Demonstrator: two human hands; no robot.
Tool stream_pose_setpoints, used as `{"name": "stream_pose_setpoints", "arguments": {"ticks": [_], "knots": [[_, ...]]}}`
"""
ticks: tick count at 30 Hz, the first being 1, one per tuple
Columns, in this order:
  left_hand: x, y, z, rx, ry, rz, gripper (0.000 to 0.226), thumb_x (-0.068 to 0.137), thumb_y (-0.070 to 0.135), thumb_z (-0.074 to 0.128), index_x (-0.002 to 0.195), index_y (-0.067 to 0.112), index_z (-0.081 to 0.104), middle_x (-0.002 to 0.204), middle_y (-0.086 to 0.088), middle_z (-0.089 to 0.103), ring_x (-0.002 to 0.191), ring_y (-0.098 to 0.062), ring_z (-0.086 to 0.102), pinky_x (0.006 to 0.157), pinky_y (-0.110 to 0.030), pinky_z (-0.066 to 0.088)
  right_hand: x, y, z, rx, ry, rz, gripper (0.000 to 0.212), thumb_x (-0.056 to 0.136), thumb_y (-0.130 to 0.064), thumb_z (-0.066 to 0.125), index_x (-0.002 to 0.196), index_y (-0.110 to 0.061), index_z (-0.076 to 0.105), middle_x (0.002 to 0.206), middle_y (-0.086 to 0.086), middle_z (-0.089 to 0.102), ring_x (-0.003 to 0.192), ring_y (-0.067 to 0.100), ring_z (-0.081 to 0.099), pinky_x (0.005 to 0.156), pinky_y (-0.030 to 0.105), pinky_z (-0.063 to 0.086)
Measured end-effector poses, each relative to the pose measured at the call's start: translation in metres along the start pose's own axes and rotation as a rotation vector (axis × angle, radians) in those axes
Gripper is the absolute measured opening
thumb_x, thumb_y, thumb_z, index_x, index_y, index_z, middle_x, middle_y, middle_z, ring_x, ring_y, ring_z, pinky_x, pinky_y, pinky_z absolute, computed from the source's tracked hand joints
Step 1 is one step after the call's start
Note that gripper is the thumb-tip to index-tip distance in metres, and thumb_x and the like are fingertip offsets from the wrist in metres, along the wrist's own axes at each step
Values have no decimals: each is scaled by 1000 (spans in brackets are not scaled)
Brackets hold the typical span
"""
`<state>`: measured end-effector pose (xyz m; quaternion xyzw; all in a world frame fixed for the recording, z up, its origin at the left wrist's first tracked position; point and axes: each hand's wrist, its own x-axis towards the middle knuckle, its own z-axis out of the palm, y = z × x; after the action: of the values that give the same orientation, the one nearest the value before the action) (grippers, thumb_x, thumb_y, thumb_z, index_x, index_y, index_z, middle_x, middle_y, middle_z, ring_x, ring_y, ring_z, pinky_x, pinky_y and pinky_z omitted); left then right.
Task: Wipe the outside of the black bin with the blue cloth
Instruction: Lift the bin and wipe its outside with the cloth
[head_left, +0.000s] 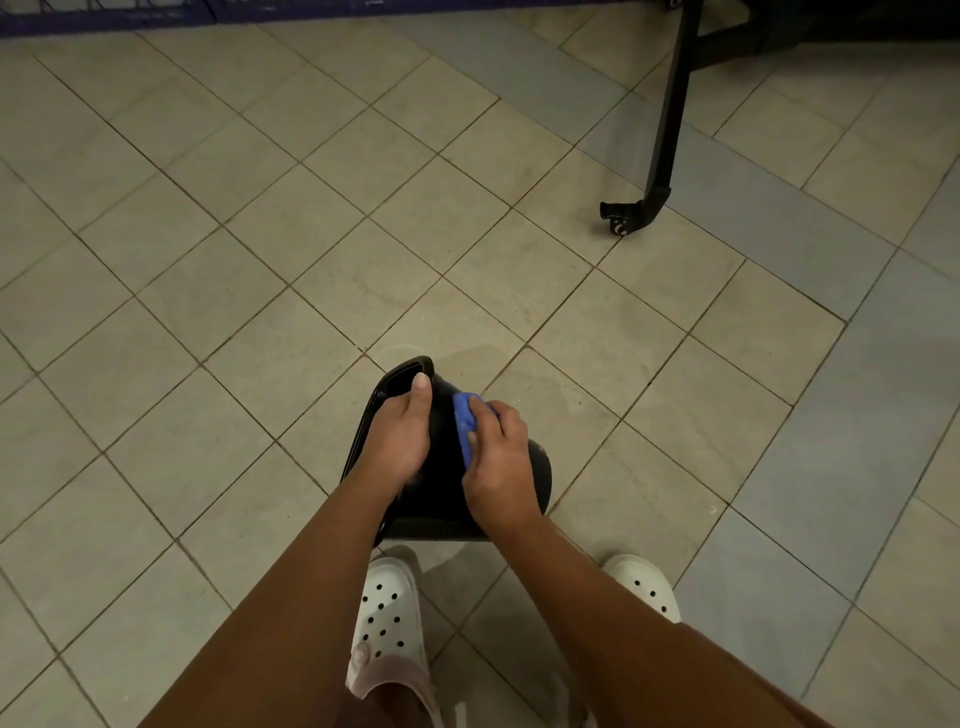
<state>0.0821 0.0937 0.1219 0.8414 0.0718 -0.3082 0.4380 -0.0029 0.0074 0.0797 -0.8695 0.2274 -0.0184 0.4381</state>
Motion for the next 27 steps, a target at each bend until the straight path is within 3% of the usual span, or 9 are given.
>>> {"name": "stream_pose_setpoints", "arguments": {"ticks": [4, 8, 12, 15, 19, 22, 25, 27], "knots": [[0, 1, 0, -21, -10, -11, 57, 101, 51, 23, 105, 14, 65, 97, -4, 67, 94, -20, 62, 88, -37, 48, -20, -5, 14, -58, 104, -130, 49, 84, -1, 55, 132, -5, 45, 131, 16, 45, 121, 28, 44, 107, 39, 38], [-2, -1, 0, -35, -47, 68, 53, 103, 47, 23, 90, 22, 68, 90, 0, 70, 89, -14, 65, 83, -32, 49, 2, -15, 7, 1, 32, -193, 51, 82, 3, 55, 132, -7, 48, 132, 14, 45, 121, 28, 42, 106, 35, 36], [-4, -5, -1, -17, -32, 85, 51, 102, 48, 25, 103, 21, 69, 93, 1, 69, 91, -13, 64, 83, -32, 49, 18, -6, -4, 34, 9, -86, 46, 91, -1, 45, 136, -9, 42, 136, 12, 40, 123, 26, 38, 106, 34, 34], [-3, -3, 2, 17, -34, 109, 52, 102, 47, 27, 101, 17, 70, 91, -1, 71, 90, -15, 66, 84, -34, 51, 10, -3, -6, 36, 48, 26, 47, 93, -3, 43, 139, -11, 38, 139, 10, 35, 126, 23, 35, 108, 35, 34], [-2, -3, 4, 41, -69, 119, 49, 103, 46, 26, 101, 22, 69, 92, 3, 69, 90, -11, 64, 79, -27, 47, 2, -16, 1, 46, 59, -28, 54, 87, 2, 48, 139, -11, 38, 141, 10, 32, 131, 25, 30, 111, 37, 30], [-3, -5, 2, 72, -84, 168, 49, 103, 44, 27, 109, 19, 69, 95, 2, 70, 91, -11, 64, 81, -27, 47, 19, -20, -2, 33, 38, -74, 57, 81, 9, 50, 135, -7, 43, 134, 15, 39, 122, 29, 38, 103, 27, 33], [-4, -8, 0, 115, -47, 207, 47, 103, 42, 30, 95, 17, 69, 82, -1, 69, 78, -13, 63, 69, -26, 46, 36, -12, -9, 13, -5, -83, 43, 91, -2, 45, 134, -9, 46, 128, 16, 45, 114, 30, 44, 94, 23, 34], [-5, -7, 1, 140, -20, 216, 48, 103, 41, 31, 85, 15, 67, 76, -3, 67, 71, -14, 62, 64, -28, 45, 32, -2, -8, 3, 8, -59, 42, 93, -7, 44, 135, -10, 44, 129, 15, 45, 116, 30, 44, 99, 30, 37]]}}
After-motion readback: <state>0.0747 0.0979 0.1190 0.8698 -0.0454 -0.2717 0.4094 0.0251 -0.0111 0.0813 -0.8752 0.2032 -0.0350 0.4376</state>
